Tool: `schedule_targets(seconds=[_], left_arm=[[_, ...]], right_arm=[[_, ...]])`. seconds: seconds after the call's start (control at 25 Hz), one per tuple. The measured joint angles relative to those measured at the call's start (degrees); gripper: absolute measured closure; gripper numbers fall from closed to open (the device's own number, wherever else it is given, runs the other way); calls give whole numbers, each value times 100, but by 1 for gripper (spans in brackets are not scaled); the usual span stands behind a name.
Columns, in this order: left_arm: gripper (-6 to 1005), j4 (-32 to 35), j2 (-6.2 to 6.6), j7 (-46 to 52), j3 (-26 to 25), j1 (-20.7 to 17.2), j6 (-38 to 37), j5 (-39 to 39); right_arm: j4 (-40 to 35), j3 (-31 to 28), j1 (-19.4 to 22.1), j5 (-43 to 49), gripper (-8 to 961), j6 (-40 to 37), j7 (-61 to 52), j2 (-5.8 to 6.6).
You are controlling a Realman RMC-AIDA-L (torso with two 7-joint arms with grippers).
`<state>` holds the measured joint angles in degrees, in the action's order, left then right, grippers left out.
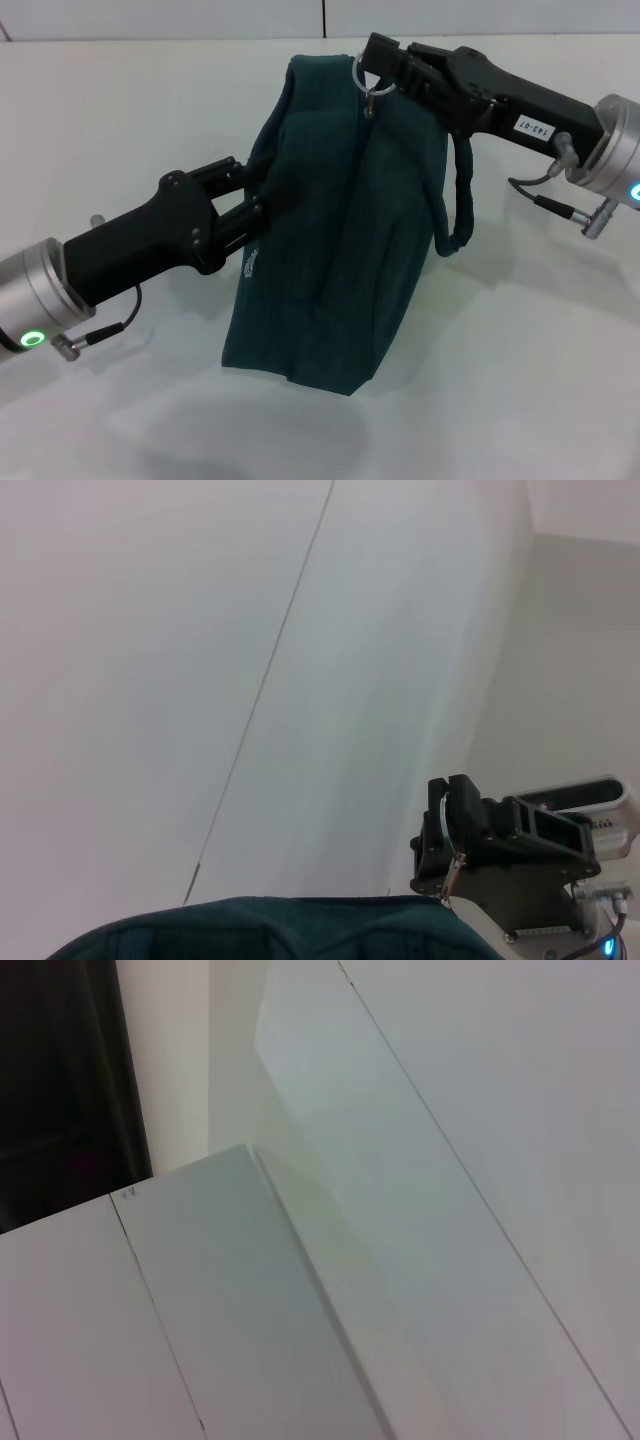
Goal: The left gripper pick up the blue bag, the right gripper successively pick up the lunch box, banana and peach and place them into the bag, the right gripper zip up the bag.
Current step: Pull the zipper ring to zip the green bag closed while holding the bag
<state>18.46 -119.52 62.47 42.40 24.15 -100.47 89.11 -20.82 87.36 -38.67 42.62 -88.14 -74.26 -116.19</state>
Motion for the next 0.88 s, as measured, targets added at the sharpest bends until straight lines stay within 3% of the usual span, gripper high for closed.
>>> schedule_targets(seconds=[0.08, 0.72, 0.88], left_arm=[[565, 0, -1, -18, 9, 8, 10, -1], [951, 130, 17, -23, 266, 53, -136, 151], [952, 134, 25, -24, 277, 128, -212, 314]], right_arm=[[0, 7, 1, -14, 910, 0, -1, 0], [149, 33, 15, -284, 909, 116, -218, 0], [153, 31, 11, -287, 908, 141, -291, 0]])
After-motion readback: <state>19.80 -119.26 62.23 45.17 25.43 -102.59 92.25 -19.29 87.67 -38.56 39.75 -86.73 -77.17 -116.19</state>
